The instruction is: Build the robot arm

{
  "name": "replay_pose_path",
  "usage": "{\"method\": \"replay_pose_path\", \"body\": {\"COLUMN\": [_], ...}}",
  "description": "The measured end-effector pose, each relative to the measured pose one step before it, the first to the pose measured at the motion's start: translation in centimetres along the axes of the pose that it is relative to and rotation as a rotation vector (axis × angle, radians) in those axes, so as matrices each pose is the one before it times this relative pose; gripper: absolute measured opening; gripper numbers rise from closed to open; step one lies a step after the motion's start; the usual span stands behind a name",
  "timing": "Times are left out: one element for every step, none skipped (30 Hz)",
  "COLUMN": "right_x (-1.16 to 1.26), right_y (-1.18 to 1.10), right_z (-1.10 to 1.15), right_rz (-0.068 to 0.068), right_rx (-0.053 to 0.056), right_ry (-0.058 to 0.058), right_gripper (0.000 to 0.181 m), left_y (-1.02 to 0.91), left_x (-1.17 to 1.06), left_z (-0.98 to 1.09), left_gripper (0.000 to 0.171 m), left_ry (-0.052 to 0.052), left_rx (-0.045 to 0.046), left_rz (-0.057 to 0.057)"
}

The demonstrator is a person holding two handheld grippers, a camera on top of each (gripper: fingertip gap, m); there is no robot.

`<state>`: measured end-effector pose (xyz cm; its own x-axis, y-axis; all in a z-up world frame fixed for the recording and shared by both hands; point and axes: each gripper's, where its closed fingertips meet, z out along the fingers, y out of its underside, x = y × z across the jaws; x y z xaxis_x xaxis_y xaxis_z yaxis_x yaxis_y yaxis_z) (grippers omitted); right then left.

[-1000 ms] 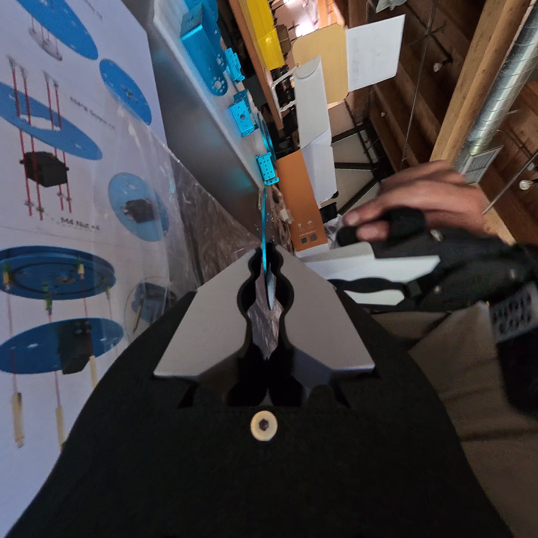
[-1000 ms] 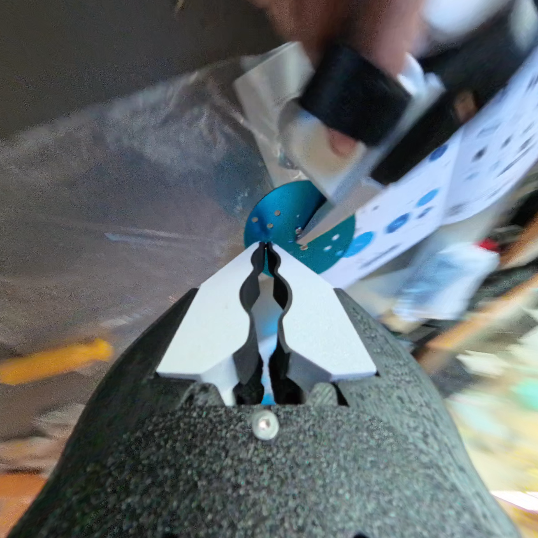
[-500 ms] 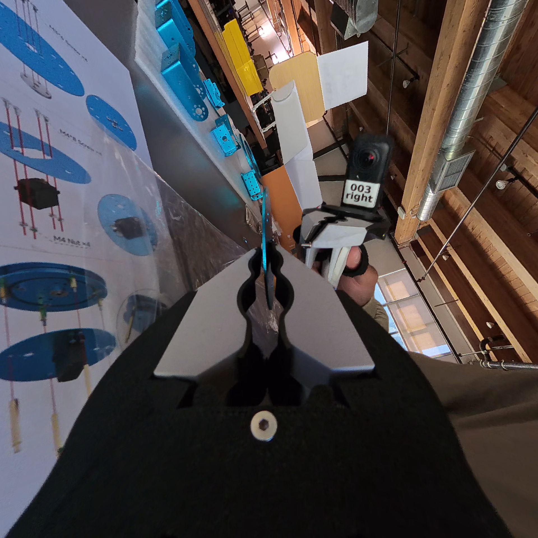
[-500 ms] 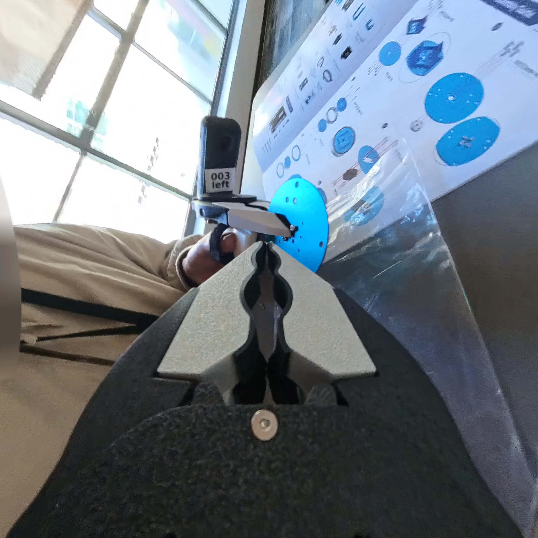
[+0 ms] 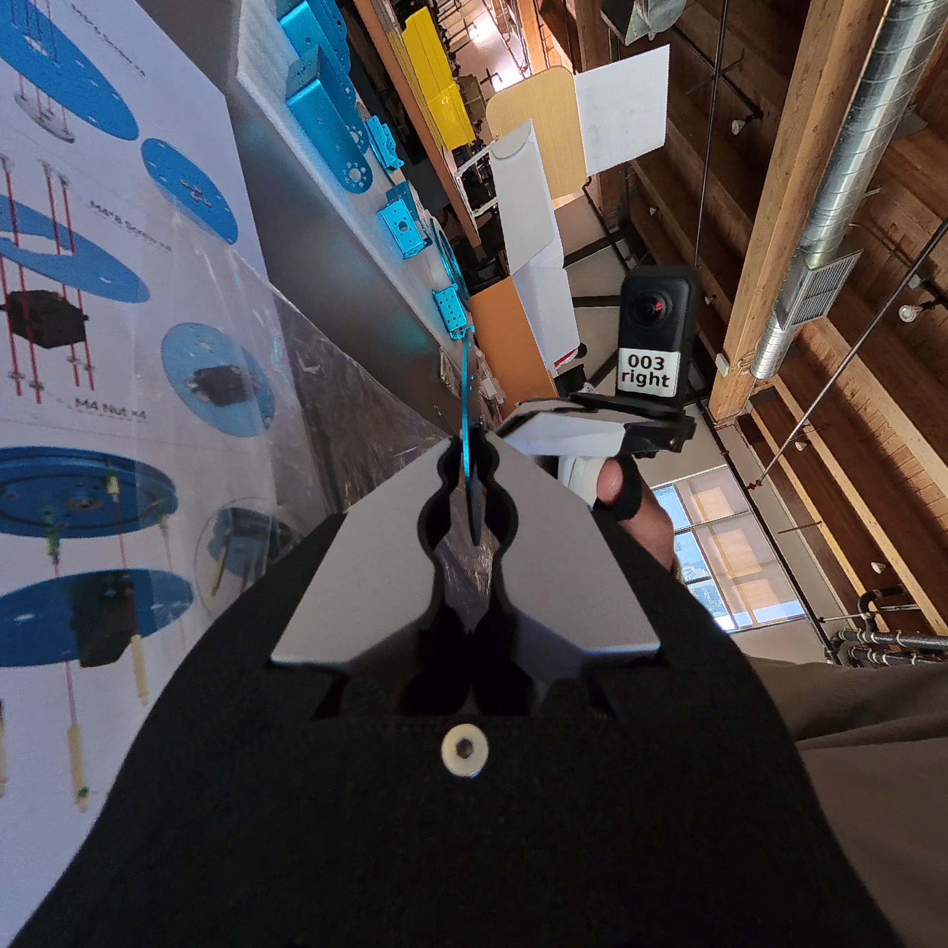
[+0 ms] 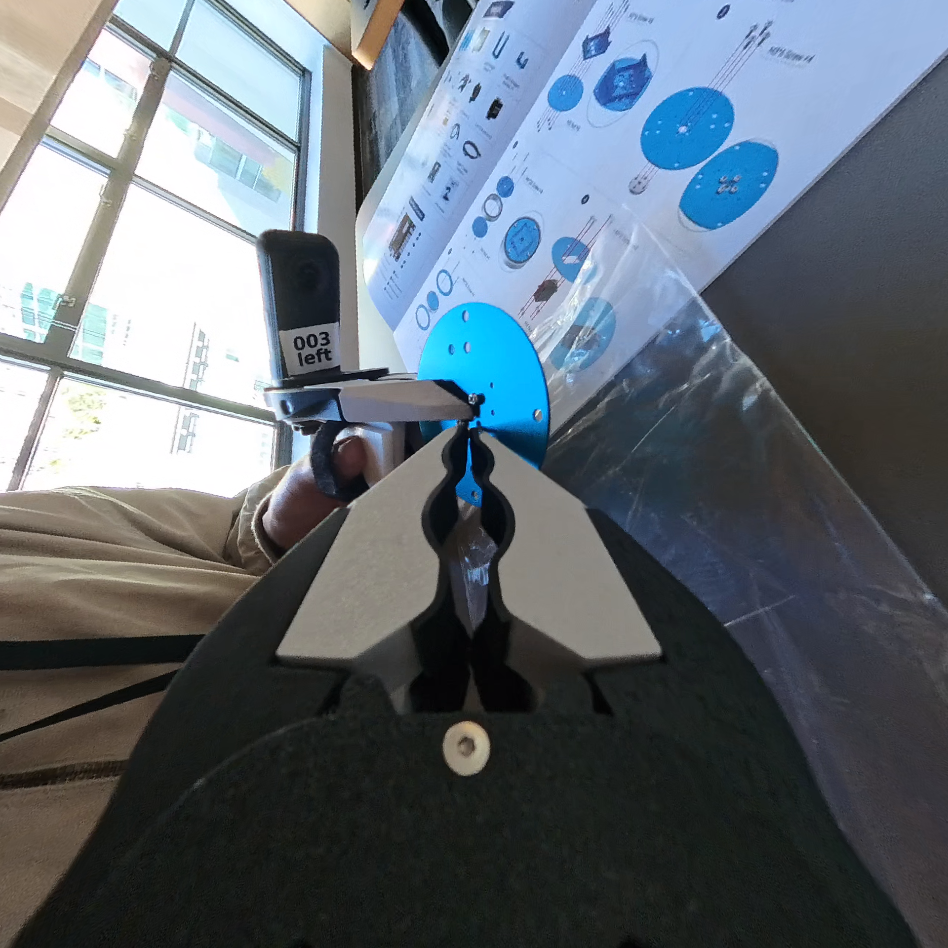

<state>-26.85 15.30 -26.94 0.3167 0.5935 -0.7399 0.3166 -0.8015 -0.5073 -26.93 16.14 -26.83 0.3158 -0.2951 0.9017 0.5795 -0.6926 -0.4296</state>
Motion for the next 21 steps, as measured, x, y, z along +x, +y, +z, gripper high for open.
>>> {"method": "replay_pose_path", "body": {"right_x": [0.044,0.047,0.082,0.009,-0.023,0.068,0.131,0.063,0.022,0.012,0.036,0.066,0.023,0.043,0.056,0.047,0.013,0.003,0.005,0.004,-0.025], "right_y": [-0.086,-0.085,0.028,0.046,0.020,0.102,0.089,0.023,-0.048,0.001,0.018,0.019,0.007,0.019,0.034,0.032,0.022,-0.007,0.024,0.029,0.002], "right_z": [-0.039,-0.026,0.032,0.039,0.051,0.087,0.079,0.038,-0.042,-0.040,-0.028,0.011,0.041,0.032,0.029,0.028,0.022,0.007,-0.002,-0.010,-0.019], "right_rz": [-0.0019,-0.0046,-0.0004,0.0012,-0.0047,-0.0020,-0.0001,-0.0003,0.0036,0.0041,-0.0052,-0.0054,-0.0085,-0.0151,-0.0145,-0.0119,-0.0149,-0.0128,-0.0055,-0.0043,0.0014], "right_rx": [0.0006,0.0022,-0.0036,-0.0034,0.0004,-0.0052,-0.0048,-0.0015,0.0020,-0.0016,-0.0026,-0.0026,-0.0002,-0.0025,-0.0035,-0.0032,-0.0033,-0.0017,-0.0034,-0.0033,-0.0008], "right_ry": [0.0053,0.0054,0.0061,0.0020,0.0015,0.0061,0.0087,0.0038,-0.0003,0.0004,0.0065,0.0116,0.0119,0.0150,0.0169,0.0160,0.0137,0.0101,0.0068,0.0037,-0.0014], "right_gripper": [0.000,0.000,0.000,0.000,0.000,0.000,0.000,0.000,0.000,0.000,0.000,0.000,0.000,0.000,0.000,0.000,0.000,0.000,0.000,0.000,0.000], "left_y": [-0.003,0.023,0.038,0.053,0.018,0.029,0.041,0.008,0.012,0.024,0.029,0.009,-0.008,-0.004,0.032,0.028,-0.007,0.009,0.020,0.028,-0.005], "left_x": [0.000,-0.025,-0.068,-0.032,-0.022,-0.018,-0.090,-0.042,0.007,0.009,-0.030,-0.041,-0.038,-0.046,-0.045,-0.039,-0.019,0.002,-0.007,-0.002,0.033], "left_z": [0.010,0.024,0.019,0.028,0.027,0.032,0.037,0.026,0.022,0.031,0.038,0.022,0.010,-0.002,0.012,0.013,-0.015,-0.002,-0.004,0.000,-0.007], "left_gripper": [0.005,0.005,0.005,0.005,0.005,0.005,0.005,0.005,0.005,0.006,0.006,0.005,0.005,0.005,0.006,0.005,0.005,0.005,0.006,0.006,0.006], "left_ry": [0.0003,-0.0010,-0.0040,-0.0010,0.0000,0.0004,-0.0054,-0.0018,0.0015,0.0009,-0.0022,-0.0033,-0.0022,-0.0018,-0.0012,-0.0017,-0.0008,0.0002,-0.0003,0.0009,0.0047], "left_rx": [-0.00049,-0.00170,-0.00328,-0.00412,-0.00217,-0.00255,-0.00461,-0.00131,-0.00187,-0.00252,-0.00253,-0.00084,0.00038,-0.00117,-0.00260,-0.00230,-0.00004,0.00041,-0.00243,-0.00297,-0.00021], "left_rz": [-0.0016,-0.0013,-0.0017,-0.0021,-0.0036,-0.0030,-0.0020,-0.0026,-0.0017,0.0004,0.0001,-0.0006,-0.0008,-0.0030,-0.0052,-0.0024,-0.0010,-0.0021,-0.0003,-0.0016,-0.0052]}}
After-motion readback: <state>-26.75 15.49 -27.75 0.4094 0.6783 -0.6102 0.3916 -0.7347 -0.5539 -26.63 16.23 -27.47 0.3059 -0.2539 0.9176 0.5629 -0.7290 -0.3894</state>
